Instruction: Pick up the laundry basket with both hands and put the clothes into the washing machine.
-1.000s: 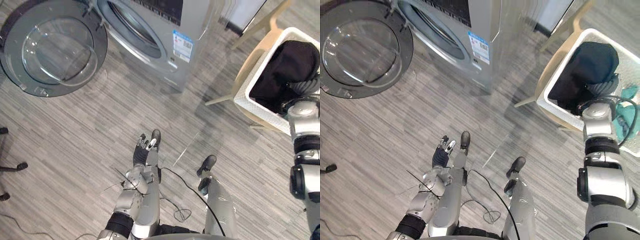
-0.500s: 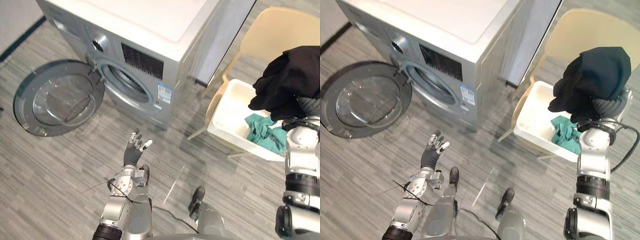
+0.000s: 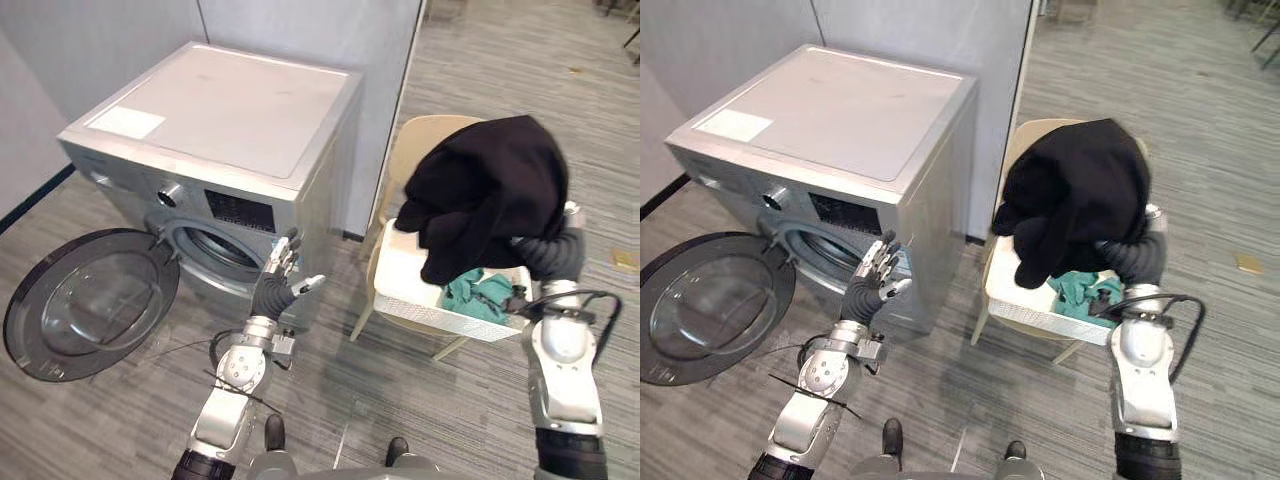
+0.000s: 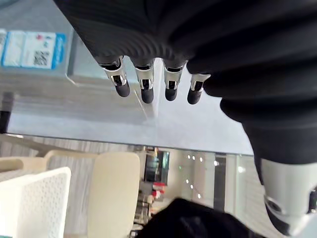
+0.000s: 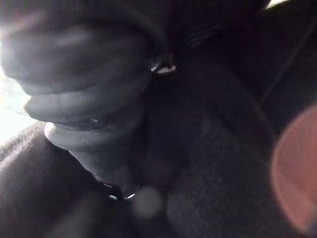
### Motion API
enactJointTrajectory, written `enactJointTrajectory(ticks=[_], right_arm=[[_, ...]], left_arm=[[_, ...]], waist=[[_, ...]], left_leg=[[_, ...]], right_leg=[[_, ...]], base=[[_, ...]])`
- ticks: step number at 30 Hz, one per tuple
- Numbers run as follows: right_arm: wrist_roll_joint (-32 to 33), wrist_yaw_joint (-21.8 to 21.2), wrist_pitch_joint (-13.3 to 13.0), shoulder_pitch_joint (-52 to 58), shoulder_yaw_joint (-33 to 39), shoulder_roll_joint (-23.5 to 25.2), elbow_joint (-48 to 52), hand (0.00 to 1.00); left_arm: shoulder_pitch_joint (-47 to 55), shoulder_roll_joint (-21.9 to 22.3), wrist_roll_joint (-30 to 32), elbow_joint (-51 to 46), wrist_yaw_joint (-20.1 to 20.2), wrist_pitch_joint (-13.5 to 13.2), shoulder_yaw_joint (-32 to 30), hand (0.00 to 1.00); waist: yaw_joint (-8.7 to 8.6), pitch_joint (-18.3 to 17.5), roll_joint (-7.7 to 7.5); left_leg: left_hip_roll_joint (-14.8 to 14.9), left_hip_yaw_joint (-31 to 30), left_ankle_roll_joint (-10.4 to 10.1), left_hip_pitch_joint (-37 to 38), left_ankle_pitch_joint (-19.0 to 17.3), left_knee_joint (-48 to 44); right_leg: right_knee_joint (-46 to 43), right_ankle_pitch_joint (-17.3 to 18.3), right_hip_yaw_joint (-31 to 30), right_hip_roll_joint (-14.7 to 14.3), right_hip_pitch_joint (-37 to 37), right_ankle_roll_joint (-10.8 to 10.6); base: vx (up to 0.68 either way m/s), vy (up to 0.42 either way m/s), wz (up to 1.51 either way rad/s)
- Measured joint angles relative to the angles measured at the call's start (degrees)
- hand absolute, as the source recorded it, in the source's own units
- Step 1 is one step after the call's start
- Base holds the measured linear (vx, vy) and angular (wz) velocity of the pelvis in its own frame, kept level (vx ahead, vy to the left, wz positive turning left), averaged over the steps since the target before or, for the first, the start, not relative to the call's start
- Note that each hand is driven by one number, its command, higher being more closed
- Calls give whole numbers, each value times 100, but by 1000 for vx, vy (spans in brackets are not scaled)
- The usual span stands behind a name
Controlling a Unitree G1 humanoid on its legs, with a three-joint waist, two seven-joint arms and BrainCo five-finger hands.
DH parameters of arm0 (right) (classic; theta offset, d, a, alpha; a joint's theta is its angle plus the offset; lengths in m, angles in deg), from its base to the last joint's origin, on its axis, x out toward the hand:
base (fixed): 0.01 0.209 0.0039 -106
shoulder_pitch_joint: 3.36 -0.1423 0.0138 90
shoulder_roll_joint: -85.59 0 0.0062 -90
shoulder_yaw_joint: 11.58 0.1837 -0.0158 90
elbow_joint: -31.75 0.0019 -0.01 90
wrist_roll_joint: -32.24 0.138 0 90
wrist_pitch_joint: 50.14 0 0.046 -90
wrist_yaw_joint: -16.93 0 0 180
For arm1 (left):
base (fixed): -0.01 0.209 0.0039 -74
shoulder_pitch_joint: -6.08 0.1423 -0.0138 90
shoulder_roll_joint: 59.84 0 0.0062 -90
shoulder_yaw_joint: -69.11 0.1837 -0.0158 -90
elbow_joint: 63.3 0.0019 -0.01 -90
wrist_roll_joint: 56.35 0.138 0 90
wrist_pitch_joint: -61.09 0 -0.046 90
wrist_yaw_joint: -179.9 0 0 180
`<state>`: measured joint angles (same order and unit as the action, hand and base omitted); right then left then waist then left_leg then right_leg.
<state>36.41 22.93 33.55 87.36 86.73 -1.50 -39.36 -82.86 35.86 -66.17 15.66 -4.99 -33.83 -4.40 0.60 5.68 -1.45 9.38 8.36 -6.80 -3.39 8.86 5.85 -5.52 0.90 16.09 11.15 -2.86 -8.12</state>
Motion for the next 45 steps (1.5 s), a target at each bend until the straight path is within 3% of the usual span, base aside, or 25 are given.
enactJointTrajectory(ticks=[3,9,17,23,28,32,38,41,45], right_arm=[[456,-417,-1,140,-582,134,55,100],[960,-835,-2,192,-1431,331,57,100],[1046,-712,-1,188,-2221,525,46,100],[1557,-727,-1,117,-2461,525,-64,100],[1585,-699,-16,36,-2493,462,-193,100],[1309,-507,-69,-156,-2242,363,-192,100],[657,-155,-261,-210,-1153,352,-10,100],[431,289,-282,-312,-246,358,254,100],[240,622,-283,-309,277,382,529,100]], left_arm=[[-222,-13,115,51,112,0,167,0],[-234,-71,90,441,149,-1,418,0],[-506,25,-219,961,162,4,1031,0],[-749,22,-744,1129,226,8,1353,0],[-919,-15,-587,1191,157,6,1443,0],[-1246,-98,-9,1163,54,-2,1419,0],[-1362,-342,1803,607,-279,-217,1072,0],[-1330,-307,2178,350,-397,-317,707,0],[-1070,-223,2167,239,-400,-311,253,0]], waist=[[1,-19,2],[36,-165,7],[18,-273,85],[7,-344,115],[7,-344,117],[-22,-326,148],[-152,-41,363],[-158,259,467],[-287,411,487]], left_leg=[[19,3,-5,2,-4,1],[11,-20,0,-28,0,1],[-12,-39,2,-89,1,1],[-30,-58,6,-282,8,0],[-31,-52,5,-336,8,-6],[-31,-22,27,-576,71,-32],[-32,142,41,-879,87,-31],[-35,266,62,-1038,112,-37],[-35,351,61,-1118,111,-40]], right_leg=[[135,-42,-7,-40,58,-41],[199,-76,3,-46,70,-47],[275,-140,22,-36,54,-11],[273,-160,32,-20,-133,-1],[249,-158,22,-18,-206,0],[121,-168,-74,-5,-559,14],[89,-253,-242,-3,-974,63],[192,-398,-368,-16,-1172,39],[226,-430,-481,-25,-1323,39]], base=[[-9,0,-2],[8,2,1],[4,3,1],[11,2,0],[25,1,-1],[-13,10,-8],[-31,10,-11],[-18,8,-20],[49,-7,-17]])
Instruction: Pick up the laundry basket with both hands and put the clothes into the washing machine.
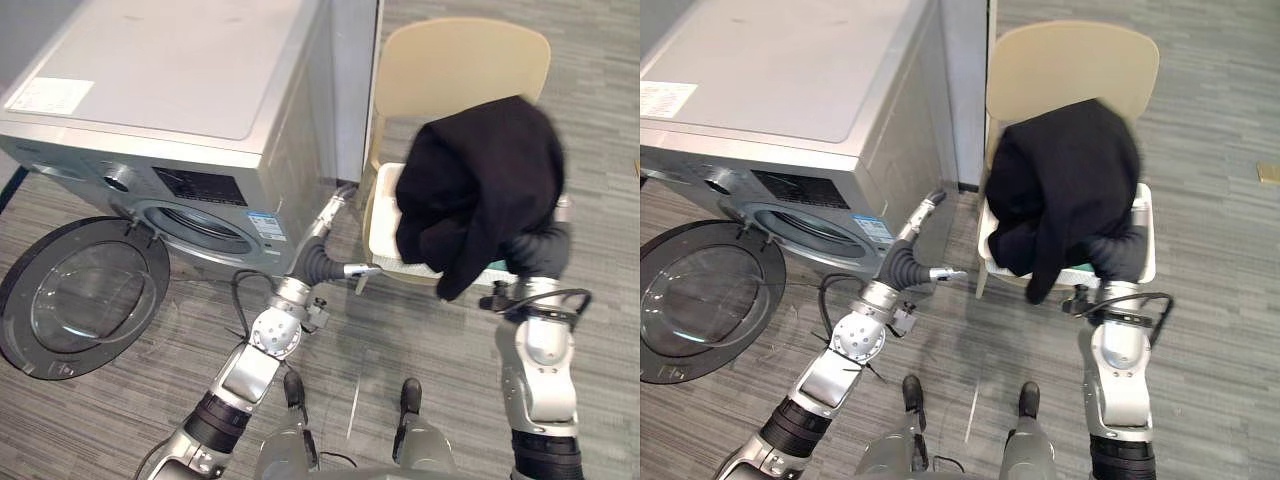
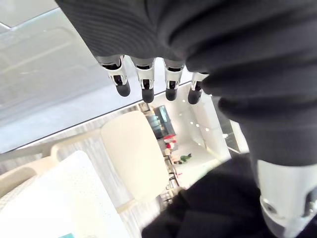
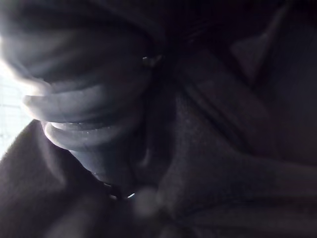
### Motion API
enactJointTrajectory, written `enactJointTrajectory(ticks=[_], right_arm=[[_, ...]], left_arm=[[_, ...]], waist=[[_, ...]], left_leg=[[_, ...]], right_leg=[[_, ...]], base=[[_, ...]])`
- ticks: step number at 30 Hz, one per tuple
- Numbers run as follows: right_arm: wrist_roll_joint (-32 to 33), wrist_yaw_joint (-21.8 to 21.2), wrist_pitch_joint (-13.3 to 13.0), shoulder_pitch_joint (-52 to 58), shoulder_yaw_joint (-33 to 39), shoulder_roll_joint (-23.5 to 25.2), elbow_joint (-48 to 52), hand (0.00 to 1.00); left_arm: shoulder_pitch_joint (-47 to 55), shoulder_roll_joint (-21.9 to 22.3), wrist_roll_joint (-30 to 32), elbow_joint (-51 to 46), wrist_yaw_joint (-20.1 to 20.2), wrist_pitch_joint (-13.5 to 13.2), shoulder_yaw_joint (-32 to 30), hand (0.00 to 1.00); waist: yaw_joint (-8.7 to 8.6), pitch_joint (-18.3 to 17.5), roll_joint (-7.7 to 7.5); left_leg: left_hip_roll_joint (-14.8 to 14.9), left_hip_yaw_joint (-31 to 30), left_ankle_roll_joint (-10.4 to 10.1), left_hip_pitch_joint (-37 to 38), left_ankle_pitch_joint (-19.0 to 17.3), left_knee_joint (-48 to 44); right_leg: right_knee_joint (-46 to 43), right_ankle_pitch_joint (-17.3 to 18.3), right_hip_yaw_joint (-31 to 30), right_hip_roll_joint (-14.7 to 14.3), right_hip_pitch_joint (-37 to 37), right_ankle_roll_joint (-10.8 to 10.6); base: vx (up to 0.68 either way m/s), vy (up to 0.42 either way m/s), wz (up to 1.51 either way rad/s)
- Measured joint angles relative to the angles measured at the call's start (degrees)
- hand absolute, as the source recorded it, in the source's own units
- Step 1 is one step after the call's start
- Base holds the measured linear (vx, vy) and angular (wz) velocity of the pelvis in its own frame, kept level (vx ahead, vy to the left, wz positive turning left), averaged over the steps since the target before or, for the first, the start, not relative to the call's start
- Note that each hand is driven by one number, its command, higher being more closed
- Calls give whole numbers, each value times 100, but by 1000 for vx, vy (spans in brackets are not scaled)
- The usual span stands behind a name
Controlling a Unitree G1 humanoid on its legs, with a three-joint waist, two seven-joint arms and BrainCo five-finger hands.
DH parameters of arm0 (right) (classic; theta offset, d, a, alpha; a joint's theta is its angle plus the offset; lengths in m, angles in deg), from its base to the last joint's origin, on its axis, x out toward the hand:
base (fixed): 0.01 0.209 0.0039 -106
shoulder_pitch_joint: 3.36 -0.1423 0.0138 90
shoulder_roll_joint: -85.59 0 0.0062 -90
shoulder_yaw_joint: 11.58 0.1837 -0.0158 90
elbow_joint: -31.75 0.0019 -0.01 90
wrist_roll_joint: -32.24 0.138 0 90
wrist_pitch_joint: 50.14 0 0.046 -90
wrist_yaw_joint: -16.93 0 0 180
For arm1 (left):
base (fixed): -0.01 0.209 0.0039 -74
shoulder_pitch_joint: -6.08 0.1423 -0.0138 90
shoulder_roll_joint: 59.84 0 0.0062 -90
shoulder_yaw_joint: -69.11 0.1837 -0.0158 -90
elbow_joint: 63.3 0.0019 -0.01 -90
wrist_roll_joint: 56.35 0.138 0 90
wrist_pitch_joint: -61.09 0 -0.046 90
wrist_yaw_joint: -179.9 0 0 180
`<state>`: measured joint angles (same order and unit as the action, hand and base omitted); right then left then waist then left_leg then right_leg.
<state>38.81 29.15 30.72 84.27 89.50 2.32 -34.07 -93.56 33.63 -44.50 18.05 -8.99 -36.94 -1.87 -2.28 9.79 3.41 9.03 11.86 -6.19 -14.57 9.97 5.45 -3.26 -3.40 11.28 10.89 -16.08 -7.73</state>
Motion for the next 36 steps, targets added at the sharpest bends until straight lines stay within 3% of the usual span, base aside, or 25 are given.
enactJointTrajectory(ticks=[7,15,22,27,32,36], right_arm=[[-48,147,7,4,380,121,219,100],[-43,85,58,13,150,228,219,100],[198,-354,70,41,-531,221,210,100],[584,-671,83,37,-893,196,143,100],[1126,-1044,82,31,-1406,144,-67,100],[1396,-1250,85,31,-1756,85,-266,100]], left_arm=[[198,357,-1036,-34,30,33,-416,0],[164,451,-1557,-34,179,99,-430,0],[-57,421,-2348,12,660,159,155,0],[-98,268,-3434,38,1119,267,576,0],[-53,5,-3897,38,1466,306,883,0],[-9,-78,-3923,38,1496,320,1073,0]], waist=[[-26,196,40],[-87,385,51],[-72,432,51],[-81,432,51],[-79,428,43],[-58,419,30]], left_leg=[[6,211,-16,40,-15,-1],[15,262,-43,107,-57,0],[16,225,-42,143,-56,2],[16,147,-42,248,-56,7],[16,100,-40,279,-54,37],[16,59,-39,320,-52,39]], right_leg=[[91,-24,-139,-16,-27,-1],[91,-42,-199,-29,2,0],[109,-47,-145,-29,89,-5],[148,-45,-53,-27,264,-7],[151,-44,-23,-27,321,-9],[164,-44,24,-27,396,-10]], base=[[62,-11,-10],[5,1,-4],[10,3,3],[28,0,7],[-1,6,3],[13,4,5]])
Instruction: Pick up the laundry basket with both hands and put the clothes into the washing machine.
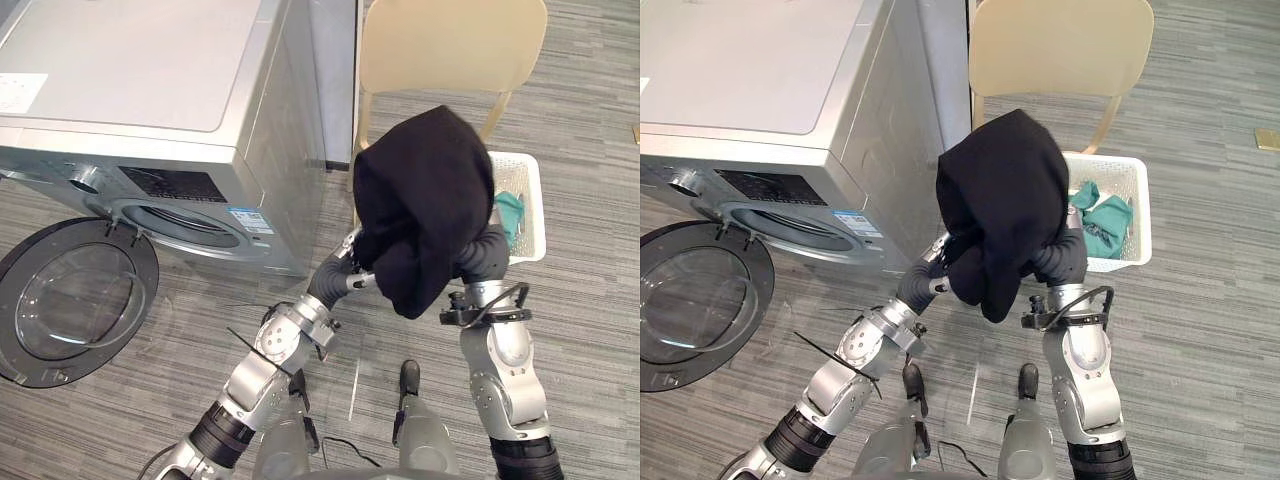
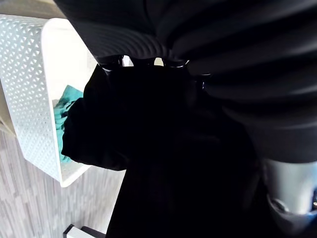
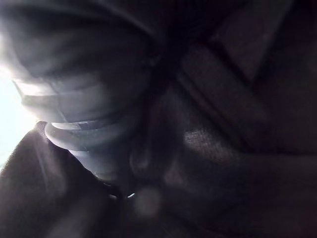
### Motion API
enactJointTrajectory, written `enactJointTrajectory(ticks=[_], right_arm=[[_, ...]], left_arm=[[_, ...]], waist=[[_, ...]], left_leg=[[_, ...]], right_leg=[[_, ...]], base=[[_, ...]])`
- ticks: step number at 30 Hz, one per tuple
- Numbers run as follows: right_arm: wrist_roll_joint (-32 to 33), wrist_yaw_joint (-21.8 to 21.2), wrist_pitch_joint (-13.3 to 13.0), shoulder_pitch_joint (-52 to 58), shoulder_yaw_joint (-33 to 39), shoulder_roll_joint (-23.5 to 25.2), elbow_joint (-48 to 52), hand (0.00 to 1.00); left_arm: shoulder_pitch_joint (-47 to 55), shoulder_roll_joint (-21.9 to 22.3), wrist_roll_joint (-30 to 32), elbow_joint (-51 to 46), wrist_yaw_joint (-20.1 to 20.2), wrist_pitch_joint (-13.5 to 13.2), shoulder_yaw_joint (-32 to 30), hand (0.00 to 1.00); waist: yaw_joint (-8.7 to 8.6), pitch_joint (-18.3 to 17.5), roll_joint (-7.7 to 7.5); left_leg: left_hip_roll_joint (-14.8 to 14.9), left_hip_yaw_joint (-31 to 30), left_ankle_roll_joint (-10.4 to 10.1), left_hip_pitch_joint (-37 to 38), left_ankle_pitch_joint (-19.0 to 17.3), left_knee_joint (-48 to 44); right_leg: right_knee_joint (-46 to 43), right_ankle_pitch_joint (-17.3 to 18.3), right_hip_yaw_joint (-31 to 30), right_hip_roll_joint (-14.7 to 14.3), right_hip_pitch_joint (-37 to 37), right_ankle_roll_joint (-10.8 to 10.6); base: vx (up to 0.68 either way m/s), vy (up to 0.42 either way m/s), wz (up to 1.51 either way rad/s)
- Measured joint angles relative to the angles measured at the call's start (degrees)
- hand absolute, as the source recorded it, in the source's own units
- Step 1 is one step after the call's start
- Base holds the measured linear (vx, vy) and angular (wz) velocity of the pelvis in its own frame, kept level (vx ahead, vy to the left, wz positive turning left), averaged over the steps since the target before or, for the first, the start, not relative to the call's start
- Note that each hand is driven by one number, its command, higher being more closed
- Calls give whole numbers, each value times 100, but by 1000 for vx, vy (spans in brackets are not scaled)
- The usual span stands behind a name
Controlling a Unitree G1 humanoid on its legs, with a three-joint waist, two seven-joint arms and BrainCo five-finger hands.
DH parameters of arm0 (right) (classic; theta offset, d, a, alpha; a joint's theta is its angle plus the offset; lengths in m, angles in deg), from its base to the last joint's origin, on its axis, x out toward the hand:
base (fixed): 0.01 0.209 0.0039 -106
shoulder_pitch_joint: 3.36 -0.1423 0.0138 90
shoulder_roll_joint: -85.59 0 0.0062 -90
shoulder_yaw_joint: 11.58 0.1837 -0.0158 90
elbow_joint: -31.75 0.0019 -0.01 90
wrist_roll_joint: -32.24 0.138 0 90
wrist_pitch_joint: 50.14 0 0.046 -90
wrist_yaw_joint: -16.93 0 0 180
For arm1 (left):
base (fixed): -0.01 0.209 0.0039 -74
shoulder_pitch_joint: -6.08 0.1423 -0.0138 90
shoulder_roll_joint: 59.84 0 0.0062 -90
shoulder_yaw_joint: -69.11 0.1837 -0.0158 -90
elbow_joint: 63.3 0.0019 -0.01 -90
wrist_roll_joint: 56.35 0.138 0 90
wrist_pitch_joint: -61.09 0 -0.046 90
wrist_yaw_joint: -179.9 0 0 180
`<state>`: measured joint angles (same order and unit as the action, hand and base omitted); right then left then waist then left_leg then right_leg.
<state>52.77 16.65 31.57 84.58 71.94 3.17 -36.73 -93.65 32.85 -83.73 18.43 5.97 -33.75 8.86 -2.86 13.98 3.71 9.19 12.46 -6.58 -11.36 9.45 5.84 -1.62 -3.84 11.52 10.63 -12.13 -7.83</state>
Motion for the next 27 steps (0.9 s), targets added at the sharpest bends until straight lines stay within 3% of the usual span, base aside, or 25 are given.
enactJointTrajectory(ticks=[6,11,12,25,26,27], right_arm=[[761,-271,-1,0,-736,7,-143,100],[1160,-378,-1,-11,-1209,61,-327,100],[1163,-378,-5,-16,-1261,71,-327,100],[1506,-331,-179,13,-1260,66,-504,100],[1515,-331,-185,50,-1229,55,-526,0],[1520,-331,-188,62,-1223,61,-533,0]], left_arm=[[41,16,50,-1,-73,-61,8,0],[163,104,380,-2,-414,-225,-6,0],[163,136,472,-1,-508,-268,-12,100],[201,323,1312,-40,-1072,-471,-333,100],[201,360,1352,-92,-1134,-471,-376,100],[201,387,1353,-107,-1140,-471,-415,100]], waist=[[30,-75,-76],[68,-241,-174],[66,-271,-180],[83,-446,-193],[84,-446,-193],[84,-446,-193]], left_leg=[[-1,-137,2,-5,5,-6],[-10,-177,8,-27,12,-32],[-11,-197,10,-25,15,-31],[-11,-244,16,-14,32,-27],[-11,-238,16,-12,33,-30],[-10,-233,16,-10,32,-30]], right_leg=[[57,0,110,-2,92,0],[65,1,163,4,108,0],[64,2,171,5,115,0],[63,23,239,4,179,-9],[62,23,237,4,179,-9],[63,23,235,4,179,-8]], base=[[30,2,8],[31,3,5],[0,7,5],[-2,3,3],[0,0,0],[31,1,-1]])
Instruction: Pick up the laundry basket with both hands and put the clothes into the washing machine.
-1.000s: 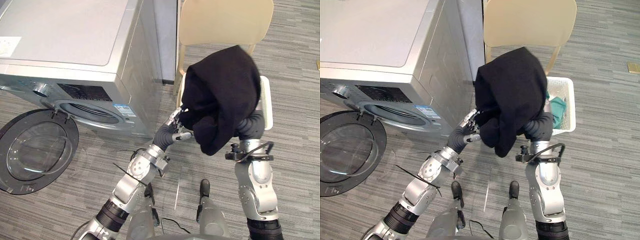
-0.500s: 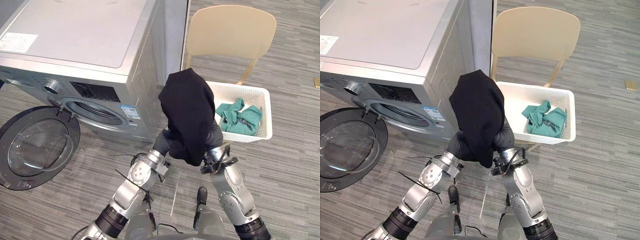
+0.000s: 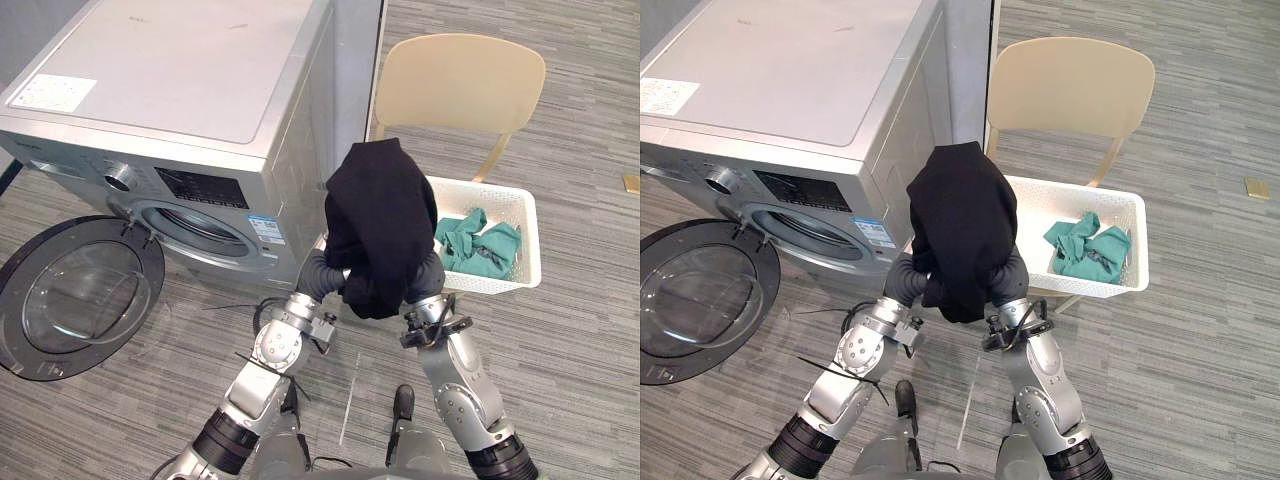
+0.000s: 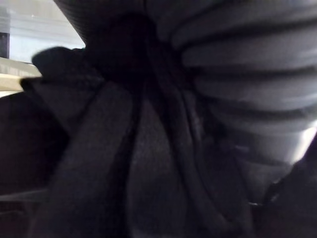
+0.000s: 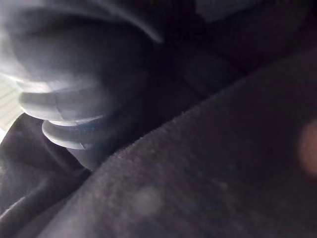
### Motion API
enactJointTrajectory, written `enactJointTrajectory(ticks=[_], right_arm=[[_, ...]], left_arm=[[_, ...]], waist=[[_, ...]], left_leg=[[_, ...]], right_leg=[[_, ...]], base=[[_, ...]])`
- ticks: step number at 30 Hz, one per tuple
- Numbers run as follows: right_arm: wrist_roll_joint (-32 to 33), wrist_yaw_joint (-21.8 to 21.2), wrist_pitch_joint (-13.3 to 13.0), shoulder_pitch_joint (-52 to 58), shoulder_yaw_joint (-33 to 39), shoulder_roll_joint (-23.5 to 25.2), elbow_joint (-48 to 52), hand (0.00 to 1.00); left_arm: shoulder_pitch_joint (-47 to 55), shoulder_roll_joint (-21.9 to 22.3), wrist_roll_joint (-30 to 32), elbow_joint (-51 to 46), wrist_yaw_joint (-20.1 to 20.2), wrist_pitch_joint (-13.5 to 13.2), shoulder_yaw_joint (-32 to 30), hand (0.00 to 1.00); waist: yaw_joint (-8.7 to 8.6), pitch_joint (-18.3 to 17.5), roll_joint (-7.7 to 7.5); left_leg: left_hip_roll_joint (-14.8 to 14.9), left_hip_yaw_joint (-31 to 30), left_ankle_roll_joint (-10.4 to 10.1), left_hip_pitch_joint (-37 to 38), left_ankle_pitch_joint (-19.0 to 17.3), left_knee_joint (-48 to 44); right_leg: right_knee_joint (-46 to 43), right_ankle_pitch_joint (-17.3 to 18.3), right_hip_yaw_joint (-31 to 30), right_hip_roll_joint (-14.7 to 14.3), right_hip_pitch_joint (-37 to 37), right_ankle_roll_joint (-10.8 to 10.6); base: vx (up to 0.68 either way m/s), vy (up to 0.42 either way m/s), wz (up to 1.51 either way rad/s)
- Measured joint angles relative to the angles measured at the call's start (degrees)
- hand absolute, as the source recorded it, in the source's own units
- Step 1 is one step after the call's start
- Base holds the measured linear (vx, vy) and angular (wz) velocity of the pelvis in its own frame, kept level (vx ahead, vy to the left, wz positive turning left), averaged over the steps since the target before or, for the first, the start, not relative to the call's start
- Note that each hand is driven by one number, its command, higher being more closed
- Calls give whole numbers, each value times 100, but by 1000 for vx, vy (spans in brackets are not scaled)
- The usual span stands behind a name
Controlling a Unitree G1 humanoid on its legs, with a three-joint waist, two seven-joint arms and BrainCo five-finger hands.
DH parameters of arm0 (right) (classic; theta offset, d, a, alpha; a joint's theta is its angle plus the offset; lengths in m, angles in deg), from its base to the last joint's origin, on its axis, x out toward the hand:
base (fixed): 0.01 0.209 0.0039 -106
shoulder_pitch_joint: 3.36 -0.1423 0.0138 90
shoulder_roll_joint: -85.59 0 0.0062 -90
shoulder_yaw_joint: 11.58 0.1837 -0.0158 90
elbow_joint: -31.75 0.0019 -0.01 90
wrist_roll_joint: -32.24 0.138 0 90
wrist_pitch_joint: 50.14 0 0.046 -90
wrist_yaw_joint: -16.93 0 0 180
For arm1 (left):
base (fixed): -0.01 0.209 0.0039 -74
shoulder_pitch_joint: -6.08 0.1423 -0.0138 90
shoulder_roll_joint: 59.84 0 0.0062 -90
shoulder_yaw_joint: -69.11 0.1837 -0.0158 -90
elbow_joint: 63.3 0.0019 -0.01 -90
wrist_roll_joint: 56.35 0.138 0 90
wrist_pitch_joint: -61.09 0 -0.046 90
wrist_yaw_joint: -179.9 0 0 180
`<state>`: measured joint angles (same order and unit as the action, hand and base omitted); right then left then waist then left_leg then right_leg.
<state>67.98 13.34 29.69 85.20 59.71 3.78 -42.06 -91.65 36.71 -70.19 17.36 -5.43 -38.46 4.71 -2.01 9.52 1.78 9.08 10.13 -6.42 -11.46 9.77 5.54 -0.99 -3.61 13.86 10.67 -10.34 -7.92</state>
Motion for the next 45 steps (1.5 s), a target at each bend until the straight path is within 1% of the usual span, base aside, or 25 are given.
enactJointTrajectory(ticks=[5,8,10,12,15,19,22,24,26,29,30,32,34,36,37,38,39,40,41,42,43,44,45], right_arm=[[-2,0,-3,135,90,18,-2,0],[-58,-5,6,360,106,60,-2,0],[-66,-4,11,442,132,87,-2,0],[-163,10,39,530,242,152,-1,0],[-216,103,50,627,505,204,-1,0],[-354,139,73,807,896,241,2,0],[-495,232,175,943,1122,261,28,0],[-509,241,188,1034,1271,294,74,0],[-644,273,197,1092,1428,390,96,0],[-842,448,207,1202,1730,493,96,0],[-945,511,247,1274,1866,526,95,0],[-1077,616,307,1344,1996,554,68,0],[-1196,712,353,1394,2147,664,-59,0],[-1342,754,409,1405,2320,675,-319,0],[-1606,886,450,1398,2419,667,-537,0],[-2087,1099,534,1366,2548,662,-788,0],[-2236,1159,577,1347,2626,655,-915,0],[-2618,1388,702,1278,2725,593,-1148,0],[-2881,1556,812,1217,2791,547,-1369,0],[-2979,1605,853,1220,2791,552,-1455,0],[-3396,1639,943,1222,2818,535,-1586,0],[-3834,1604,1014,1143,2815,432,-1784,0],[-4157,1559,1111,1127,2809,375,-1831,0]], left_arm=[[35,99,110,-173,-8,3,-101,100],[56,403,112,-173,-137,11,-391,100],[66,455,112,-174,-153,13,-504,100],[110,493,113,-180,-235,14,-590,100],[347,502,112,-208,-245,19,-703,100],[602,690,106,-208,-253,31,-993,100],[711,757,93,-211,-350,31,-1186,100],[729,802,87,-212,-360,30,-1290,100],[868,849,-25,-261,-366,30,-1454,100],[1206,913,-132,-410,-372,31,-1624,100],[1321,944,-142,-432,-378,30,-1724,100],[1481,992,-157,-443,-397,31,-1897,100],[1764,1008,-195,-591,-442,31,-2128,100],[1933,1070,-216,-699,-475,29,-2357,100],[1983,1160,-245,-699,-483,28,-2493,100],[2029,1259,-270,-695,-500,29,-2602,100],[2030,1293,-288,-694,-513,28,-2622,100],[2032,1319,-345,-695,-601,19,-2624,100],[2049,1335,-387,-681,-649,20,-2650,100],[2029,1325,-411,-662,-679,19,-2681,100],[1948,1325,-437,-605,-716,-16,-2746,100],[1963,1288,-467,-545,-719,-73,-2758,100],[2028,1287,-468,-505,-702,-72,-2758,100]], waist=[[-2,0,1],[3,-1,1],[4,-1,1],[12,-1,1],[11,-1,1],[30,-4,3],[56,-145,9],[88,-161,8],[109,-167,4],[116,-311,7],[131,-387,1],[137,-414,1],[139,-454,-5],[230,-479,-8],[322,-478,0],[298,-476,18],[298,-466,28],[307,-449,77],[282,-402,143],[274,-398,75],[266,-403,-155],[373,-347,-113],[392,-339,-106]], left_leg=[[1,31,-1,21,-1,-1],[2,40,-1,31,-1,0],[2,55,-1,40,-1,0],[3,76,-2,55,-2,1],[3,103,-3,85,-4,2],[3,108,-5,173,-7,5],[7,109,-6,180,-9,31],[8,105,-7,248,-11,31],[8,103,-23,371,-28,31],[12,85,-43,438,-55,32],[19,75,-49,456,-60,32],[42,39,-65,560,-73,32],[119,-58,-95,631,-97,31],[222,-88,-102,627,-91,-3],[273,-196,-119,584,-58,-12],[300,-398,-120,424,-41,-120],[305,-546,-119,323,-43,-226],[328,-765,-28,153,-105,-408],[360,-633,540,0,-368,-500],[391,-332,984,-10,-659,-577],[508,317,1495,-222,-1086,-1088],[909,704,1532,-552,-1185,-2244],[1020,859,1555,-625,-1202,-2789]], right_leg=[[0,0,-22,0,1,0],[-4,0,-29,0,2,0],[-6,0,-44,0,2,0],[-6,-1,-62,1,6,0],[-6,-1,-93,0,19,0],[3,0,-95,0,109,-1],[6,2,-96,-2,116,-3],[15,2,-90,-3,192,-5],[24,11,-85,-3,317,-13],[44,61,-58,-6,417,-71],[46,66,-44,-12,448,-72],[67,76,-8,-36,586,-67],[99,111,51,-126,717,-12],[83,142,62,-235,731,39],[44,152,131,-292,742,49],[-38,253,348,-316,782,126],[-98,309,474,-325,807,138],[-317,467,682,-361,811,184],[-519,608,771,-401,817,356],[-502,617,803,-403,859,377],[-282,577,1013,-327,1020,423],[-450,598,1301,-241,1064,470],[-503,606,1383,-204,1097,482]], base=[[12,1,-2],[0,0,0],[0,0,-2],[4,1,-5],[12,3,-5],[0,0,0],[0,0,0],[0,0,0],[0,0,0],[1,1,3],[14,-1,7],[12,-5,7],[-11,-29,10],[-16,-50,8],[-55,-59,42],[-72,-56,64],[-65,-48,103],[-54,-60,121],[-42,-97,133],[-37,-120,162],[-65,-67,141],[-31,41,122],[-15,97,73]])
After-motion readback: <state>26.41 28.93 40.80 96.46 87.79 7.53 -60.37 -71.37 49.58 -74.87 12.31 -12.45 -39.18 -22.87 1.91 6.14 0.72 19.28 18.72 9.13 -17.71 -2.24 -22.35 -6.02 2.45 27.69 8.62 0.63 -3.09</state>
